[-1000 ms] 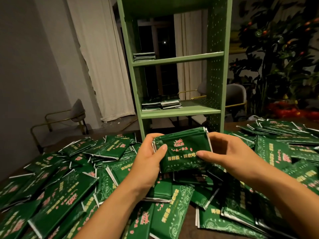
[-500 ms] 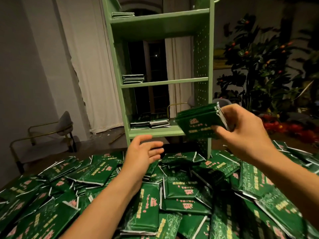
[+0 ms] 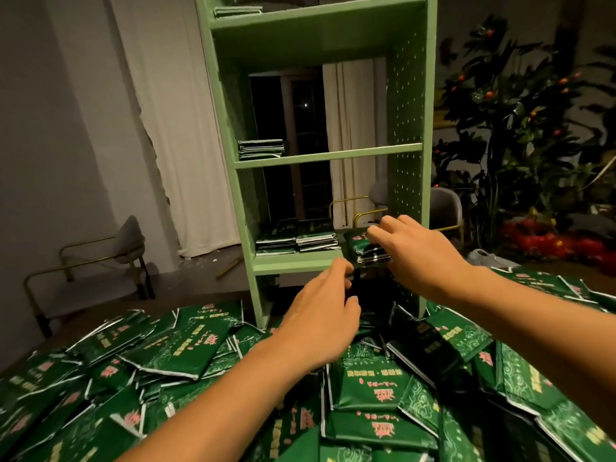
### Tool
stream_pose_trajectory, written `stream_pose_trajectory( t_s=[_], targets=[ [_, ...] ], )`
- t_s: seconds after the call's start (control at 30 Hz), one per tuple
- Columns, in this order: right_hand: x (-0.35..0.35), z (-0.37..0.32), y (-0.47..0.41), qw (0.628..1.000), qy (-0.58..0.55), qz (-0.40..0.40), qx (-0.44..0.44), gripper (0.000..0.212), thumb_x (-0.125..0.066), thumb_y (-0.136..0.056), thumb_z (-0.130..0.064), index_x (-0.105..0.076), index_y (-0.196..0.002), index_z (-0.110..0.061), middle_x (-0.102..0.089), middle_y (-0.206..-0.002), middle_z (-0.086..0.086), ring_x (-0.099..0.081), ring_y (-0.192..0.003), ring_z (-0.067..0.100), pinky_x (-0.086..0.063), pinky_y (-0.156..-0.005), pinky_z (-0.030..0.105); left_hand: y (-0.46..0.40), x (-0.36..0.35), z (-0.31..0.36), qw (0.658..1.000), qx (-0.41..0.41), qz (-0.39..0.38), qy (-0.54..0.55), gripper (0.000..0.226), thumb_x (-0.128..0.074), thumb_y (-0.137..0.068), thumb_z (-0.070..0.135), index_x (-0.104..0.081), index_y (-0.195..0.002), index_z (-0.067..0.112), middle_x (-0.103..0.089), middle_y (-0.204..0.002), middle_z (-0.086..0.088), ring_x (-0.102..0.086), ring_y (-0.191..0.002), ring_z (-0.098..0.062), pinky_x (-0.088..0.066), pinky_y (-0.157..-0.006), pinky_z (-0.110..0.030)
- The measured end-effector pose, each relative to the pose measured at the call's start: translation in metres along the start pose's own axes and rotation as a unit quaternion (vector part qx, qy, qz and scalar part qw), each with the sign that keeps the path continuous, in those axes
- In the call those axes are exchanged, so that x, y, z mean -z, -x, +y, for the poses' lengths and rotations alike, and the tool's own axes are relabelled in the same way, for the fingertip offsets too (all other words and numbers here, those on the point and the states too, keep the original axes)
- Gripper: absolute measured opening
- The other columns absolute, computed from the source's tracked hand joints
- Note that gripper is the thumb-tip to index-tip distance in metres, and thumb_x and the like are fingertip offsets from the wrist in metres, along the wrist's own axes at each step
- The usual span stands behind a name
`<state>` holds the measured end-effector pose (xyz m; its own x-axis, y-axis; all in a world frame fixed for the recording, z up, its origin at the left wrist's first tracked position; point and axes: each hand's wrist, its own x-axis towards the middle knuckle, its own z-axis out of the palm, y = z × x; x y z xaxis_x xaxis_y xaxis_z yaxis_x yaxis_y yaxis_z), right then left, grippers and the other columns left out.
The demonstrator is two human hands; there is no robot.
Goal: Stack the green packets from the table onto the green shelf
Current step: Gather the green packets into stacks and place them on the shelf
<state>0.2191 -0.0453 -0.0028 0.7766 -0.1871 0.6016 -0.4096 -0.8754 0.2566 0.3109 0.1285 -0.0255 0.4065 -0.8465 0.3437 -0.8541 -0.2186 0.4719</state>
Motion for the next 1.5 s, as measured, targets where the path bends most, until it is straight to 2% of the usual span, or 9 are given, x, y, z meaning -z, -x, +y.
stream_pose_trajectory(
  t_s=[0.27,0.37,0.5,0.67,0.83,1.0,1.2,1.4,1.5],
  targets=[
    [-0.007,0.019,-0.035,0.992,-0.086,-0.089,0.002,0.039,-0.068,-0.093,-0.021,-0.055,-0.129,-0.02,-0.054,-0.122,0.001,-0.054,-0.11,0.022,-0.048,-0.088,0.031,-0.017,-0.011,-0.009,0.985,-0.107,0.04,-0.128,0.042,-0.046,-0.104,0.028,-0.035,-0.144,0.024,-0.042,-0.139,0.008,-0.04,-0.127,-0.011,-0.036,-0.108,-0.028],
    [-0.006,0.014,-0.019,1.0,-0.017,-0.015,0.005,0.036,-0.063,-0.095,-0.029,-0.054,-0.129,-0.018,-0.054,-0.122,0.002,-0.054,-0.108,0.021,-0.047,-0.072,0.029,-0.022,-0.016,-0.01,0.975,-0.135,0.047,-0.167,0.044,-0.045,-0.104,0.029,-0.034,-0.145,0.02,-0.038,-0.143,0.007,-0.035,-0.131,-0.012,-0.029,-0.115,-0.027],
    [-0.003,-0.001,0.015,0.997,-0.009,0.028,0.07,0.013,-0.062,-0.086,-0.022,-0.064,-0.097,-0.013,-0.061,-0.093,0.003,-0.056,-0.078,0.02,-0.052,-0.054,0.031,-0.034,-0.025,-0.011,0.962,-0.155,0.057,-0.219,0.045,-0.046,-0.103,0.028,-0.038,-0.145,0.015,-0.039,-0.147,0.001,-0.034,-0.136,-0.016,-0.021,-0.118,-0.027],
    [-0.019,-0.002,0.022,0.996,-0.079,-0.028,0.004,0.027,-0.039,-0.101,-0.037,-0.057,-0.111,-0.02,-0.057,-0.109,-0.003,-0.055,-0.101,0.018,-0.052,-0.078,0.032,-0.049,-0.036,-0.012,0.955,-0.152,0.053,-0.248,0.036,-0.046,-0.101,0.029,-0.042,-0.134,0.014,-0.046,-0.132,0.0,-0.042,-0.124,-0.019,-0.027,-0.115,-0.031],
    [-0.031,0.005,0.006,0.993,-0.096,-0.066,-0.011,0.037,-0.025,-0.105,-0.045,-0.054,-0.102,-0.021,-0.054,-0.098,-0.005,-0.057,-0.096,0.018,-0.05,-0.079,0.033,-0.069,-0.035,-0.013,0.956,-0.132,0.022,-0.262,0.039,-0.049,-0.097,0.032,-0.043,-0.131,0.015,-0.047,-0.132,-0.002,-0.041,-0.123,-0.02,-0.026,-0.116,-0.033],
    [-0.032,0.009,-0.008,0.986,-0.108,-0.127,-0.008,0.021,-0.028,-0.105,-0.042,-0.038,-0.098,-0.025,-0.051,-0.099,-0.002,-0.054,-0.094,0.02,-0.045,-0.083,0.034,-0.075,-0.029,-0.017,0.954,-0.109,0.005,-0.28,0.046,-0.048,-0.099,0.037,-0.04,-0.138,0.013,-0.045,-0.138,-0.003,-0.039,-0.13,-0.022,-0.019,-0.121,-0.037],
    [-0.009,-0.007,0.004,0.989,-0.129,-0.073,0.011,0.019,-0.042,-0.102,-0.036,-0.05,-0.103,-0.019,-0.052,-0.102,-0.002,-0.051,-0.094,0.018,-0.045,-0.078,0.032,-0.044,-0.011,-0.031,0.957,-0.122,0.026,-0.261,0.021,-0.044,-0.101,0.024,-0.045,-0.121,0.018,-0.048,-0.12,0.002,-0.042,-0.108,-0.019,-0.032,-0.107,-0.034],
    [0.015,-0.028,0.031,0.979,-0.176,-0.098,-0.011,0.009,-0.054,-0.094,-0.03,-0.054,-0.09,-0.021,-0.053,-0.095,-0.002,-0.053,-0.087,0.02,-0.048,-0.078,0.037,0.005,0.008,-0.036,0.974,-0.059,0.02,-0.216,0.041,-0.042,-0.1,0.012,-0.042,-0.141,0.017,-0.048,-0.14,-0.001,-0.042,-0.127,-0.021,-0.025,-0.113,-0.029],
    [0.025,-0.039,0.051,0.967,-0.209,-0.143,-0.006,0.017,-0.06,-0.09,-0.034,-0.062,-0.099,-0.02,-0.057,-0.101,-0.002,-0.057,-0.094,0.02,-0.05,-0.085,0.038,0.029,0.01,-0.04,0.98,-0.034,0.0,-0.194,0.047,-0.04,-0.101,0.009,-0.039,-0.147,0.017,-0.044,-0.149,-0.001,-0.043,-0.133,-0.023,-0.029,-0.116,-0.035]
  ],
)
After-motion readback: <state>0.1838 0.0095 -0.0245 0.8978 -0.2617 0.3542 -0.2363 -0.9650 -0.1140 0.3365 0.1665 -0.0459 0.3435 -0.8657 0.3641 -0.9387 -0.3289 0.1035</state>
